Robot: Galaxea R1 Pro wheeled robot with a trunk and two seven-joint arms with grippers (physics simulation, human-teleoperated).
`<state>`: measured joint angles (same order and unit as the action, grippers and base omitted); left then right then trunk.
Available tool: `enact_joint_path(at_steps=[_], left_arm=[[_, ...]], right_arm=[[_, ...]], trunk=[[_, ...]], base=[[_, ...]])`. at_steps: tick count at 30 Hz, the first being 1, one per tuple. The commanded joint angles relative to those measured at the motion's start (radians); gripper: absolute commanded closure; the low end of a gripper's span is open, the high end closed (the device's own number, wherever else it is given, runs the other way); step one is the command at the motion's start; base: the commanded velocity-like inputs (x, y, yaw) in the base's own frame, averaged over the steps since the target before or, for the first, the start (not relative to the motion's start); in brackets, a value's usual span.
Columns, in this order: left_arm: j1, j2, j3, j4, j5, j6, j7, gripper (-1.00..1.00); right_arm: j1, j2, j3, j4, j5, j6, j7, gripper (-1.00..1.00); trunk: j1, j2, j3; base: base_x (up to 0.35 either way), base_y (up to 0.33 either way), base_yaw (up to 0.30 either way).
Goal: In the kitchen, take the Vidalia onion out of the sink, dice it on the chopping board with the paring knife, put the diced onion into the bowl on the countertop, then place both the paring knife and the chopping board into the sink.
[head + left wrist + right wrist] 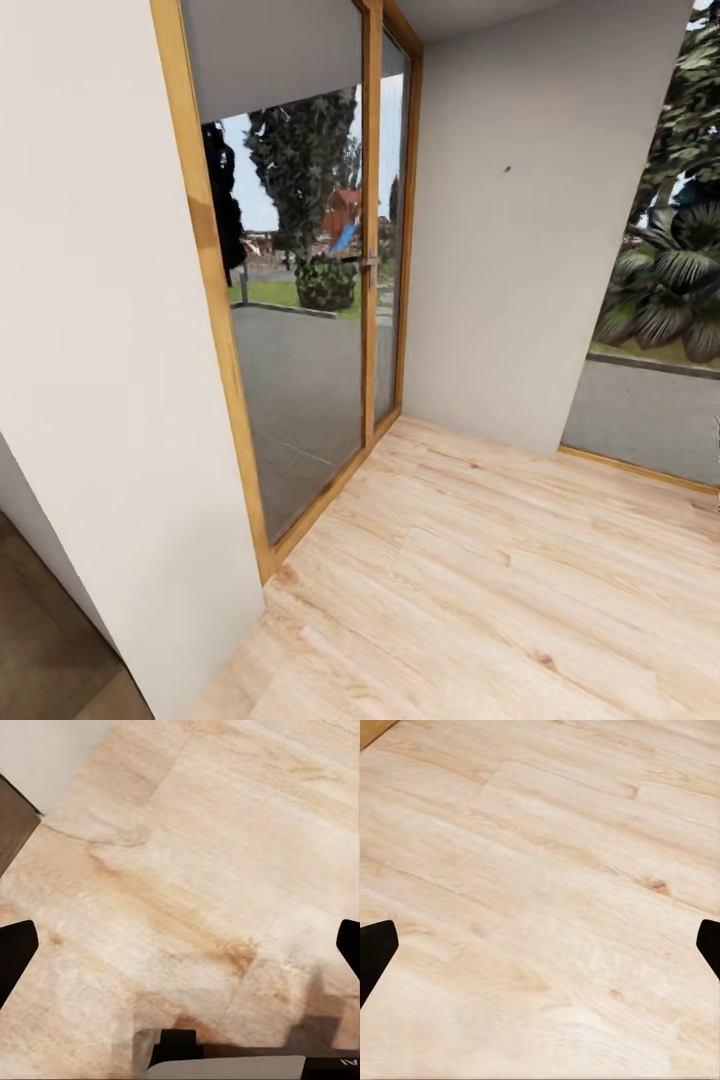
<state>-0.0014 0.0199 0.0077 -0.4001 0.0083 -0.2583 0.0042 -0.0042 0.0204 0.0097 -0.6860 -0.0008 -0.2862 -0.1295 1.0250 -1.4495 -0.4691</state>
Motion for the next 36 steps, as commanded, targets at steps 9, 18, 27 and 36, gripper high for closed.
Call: enact_joint_path(at_steps=[9,18,27,36], left_arm=[[0.0,-0.003,0.0,0.009,0.001,-0.002,-0.001,-1.0],[0.0,-0.005,-0.001,0.015,-0.001,-0.002,-0.001,-1.0],[0.0,-0.005,-0.001,0.015,0.0,-0.002,-0.001,-1.0],[0.0,-0.005,-0.002,0.015,0.0,-0.002,-0.001,-1.0]], right_arm=[[0.0,-0.003,0.001,0.002,-0.001,-0.002,-0.005,-1.0],[0.0,-0.005,0.0,0.002,-0.001,-0.003,-0.005,-1.0],[0.0,-0.004,0.0,0.004,-0.001,-0.004,-0.005,-1.0],[0.0,-0.004,0.0,0.019,-0.002,-0.005,-0.006,-1.0]], trunk=[[0.0,0.0,0.004],[0.0,0.0,0.01],[0.0,0.0,0.018],[0.0,0.0,0.027]], base=[[0.0,-0.269,-0.193],[0.0,-0.318,-0.248],[0.0,-0.319,-0.249],[0.0,-0.321,-0.248]])
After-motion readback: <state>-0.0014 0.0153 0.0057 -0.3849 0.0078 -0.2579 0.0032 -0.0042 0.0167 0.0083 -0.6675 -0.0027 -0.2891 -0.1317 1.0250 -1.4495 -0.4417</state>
